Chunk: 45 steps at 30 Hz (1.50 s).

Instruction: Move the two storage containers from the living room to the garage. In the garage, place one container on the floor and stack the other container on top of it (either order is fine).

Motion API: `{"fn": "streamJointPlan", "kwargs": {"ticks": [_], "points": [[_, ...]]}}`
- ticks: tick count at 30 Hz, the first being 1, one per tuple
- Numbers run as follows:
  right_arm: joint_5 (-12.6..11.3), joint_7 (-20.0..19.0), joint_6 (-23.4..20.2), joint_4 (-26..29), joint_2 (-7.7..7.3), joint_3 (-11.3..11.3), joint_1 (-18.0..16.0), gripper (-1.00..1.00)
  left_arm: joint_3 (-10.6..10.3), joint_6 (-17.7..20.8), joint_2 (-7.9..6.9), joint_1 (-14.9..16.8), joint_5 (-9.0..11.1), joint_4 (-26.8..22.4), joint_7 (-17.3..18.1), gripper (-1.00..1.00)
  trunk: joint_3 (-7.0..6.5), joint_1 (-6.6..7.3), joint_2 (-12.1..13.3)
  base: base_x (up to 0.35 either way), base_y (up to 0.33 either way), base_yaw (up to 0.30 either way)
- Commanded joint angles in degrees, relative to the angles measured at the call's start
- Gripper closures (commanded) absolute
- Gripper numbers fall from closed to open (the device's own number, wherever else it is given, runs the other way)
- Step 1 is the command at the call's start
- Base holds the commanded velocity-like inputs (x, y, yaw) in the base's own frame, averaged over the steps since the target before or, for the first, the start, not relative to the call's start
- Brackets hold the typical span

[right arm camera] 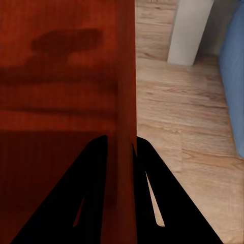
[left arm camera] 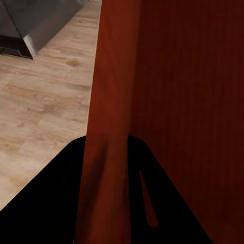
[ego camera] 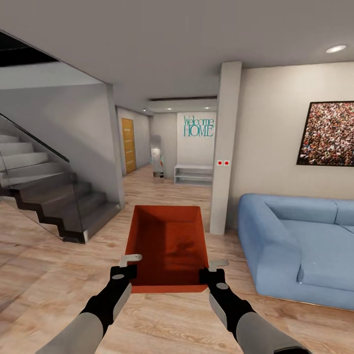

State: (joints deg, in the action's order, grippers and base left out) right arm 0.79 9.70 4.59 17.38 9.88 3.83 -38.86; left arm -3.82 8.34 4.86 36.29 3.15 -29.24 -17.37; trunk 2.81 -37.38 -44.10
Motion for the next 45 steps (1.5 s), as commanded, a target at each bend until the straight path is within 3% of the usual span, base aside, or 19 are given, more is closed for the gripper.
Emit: {"fn": "streamJointPlan", "kwargs": {"ticks": [1, 18, 28, 45], "points": [[0.3, 0.0, 0.1, 0.1, 0.12, 0.0, -0.1, 1.0, -0.2, 0.4, 0.0, 0.0, 0.2, 0.0, -0.7, 1.0, 0.1, -0.05, -0.1, 0.322, 0.0, 0.0], [0.2, 0.2, -0.1, 0.1, 0.12, 0.0, -0.1, 1.0, -0.1, 0.4, -0.02, 0.0, 0.2, 0.0, -0.7, 1.0, 0.1, -0.05, -0.1, 0.322, 0.0, 0.001], [0.3, 0.2, -0.2, 0.1, 0.12, -0.1, -0.1, 1.0, -0.1, 0.4, -0.02, 0.0, 0.2, 0.0, -0.7, 1.0, 0.1, -0.05, -0.1, 0.322, 0.0, 0.207], [0.3, 0.2, 0.1, 0.1, 0.12, -0.1, -0.1, 1.0, -0.1, 0.4, 0.07, 0.0, 0.2, 0.0, -0.7, 1.0, 0.1, -0.05, -0.1, 0.322, 0.0, 0.006]]}}
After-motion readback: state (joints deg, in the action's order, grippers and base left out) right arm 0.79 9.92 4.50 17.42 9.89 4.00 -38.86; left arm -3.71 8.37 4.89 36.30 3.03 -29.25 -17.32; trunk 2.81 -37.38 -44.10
